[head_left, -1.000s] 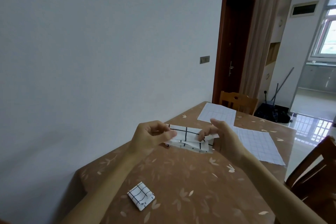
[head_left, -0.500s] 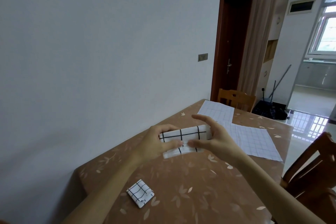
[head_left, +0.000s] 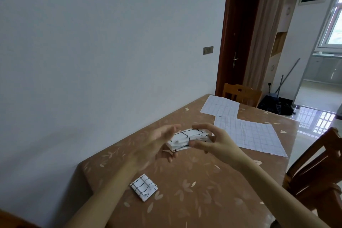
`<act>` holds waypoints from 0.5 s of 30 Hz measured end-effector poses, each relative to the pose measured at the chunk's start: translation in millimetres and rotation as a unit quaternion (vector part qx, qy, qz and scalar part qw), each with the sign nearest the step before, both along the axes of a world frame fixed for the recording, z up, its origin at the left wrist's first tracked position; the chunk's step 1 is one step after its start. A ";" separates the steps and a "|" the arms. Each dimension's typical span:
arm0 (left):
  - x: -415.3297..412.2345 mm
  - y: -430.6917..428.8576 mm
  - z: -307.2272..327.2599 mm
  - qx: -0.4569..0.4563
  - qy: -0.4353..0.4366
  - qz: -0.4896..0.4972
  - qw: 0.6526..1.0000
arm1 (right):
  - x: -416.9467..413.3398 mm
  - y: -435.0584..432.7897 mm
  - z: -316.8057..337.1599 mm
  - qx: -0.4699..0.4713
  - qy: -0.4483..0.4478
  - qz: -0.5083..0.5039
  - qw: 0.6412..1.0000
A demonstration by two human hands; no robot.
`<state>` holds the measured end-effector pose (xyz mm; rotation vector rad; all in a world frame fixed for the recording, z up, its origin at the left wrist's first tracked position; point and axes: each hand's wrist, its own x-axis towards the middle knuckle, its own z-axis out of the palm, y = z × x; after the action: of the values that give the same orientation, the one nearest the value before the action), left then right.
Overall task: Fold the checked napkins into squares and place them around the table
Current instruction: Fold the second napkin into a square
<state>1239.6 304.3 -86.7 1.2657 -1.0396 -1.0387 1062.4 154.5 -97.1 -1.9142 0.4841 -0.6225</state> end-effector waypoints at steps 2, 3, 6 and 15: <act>-1.9 2.3 -3.6 -0.012 -0.041 -0.009 0.999 | 0.6 -0.2 -3.9 0.027 -0.010 -0.023 0.999; -5.7 2.4 -4.9 -0.016 -0.076 0.004 0.997 | 0.8 -2.0 -7.6 0.040 -0.006 -0.040 0.998; -15.5 -0.1 -12.7 -0.016 -0.148 0.057 0.987 | -0.6 -7.6 -19.8 0.050 0.013 -0.085 0.995; -28.5 -13.8 -44.4 0.035 -0.010 0.056 0.998 | -10.2 3.8 -47.1 -0.047 0.039 -0.114 0.992</act>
<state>1211.1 290.5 -131.0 1.3773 -0.9423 -0.9850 1052.2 158.3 -144.2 -1.9943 0.7417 -0.7306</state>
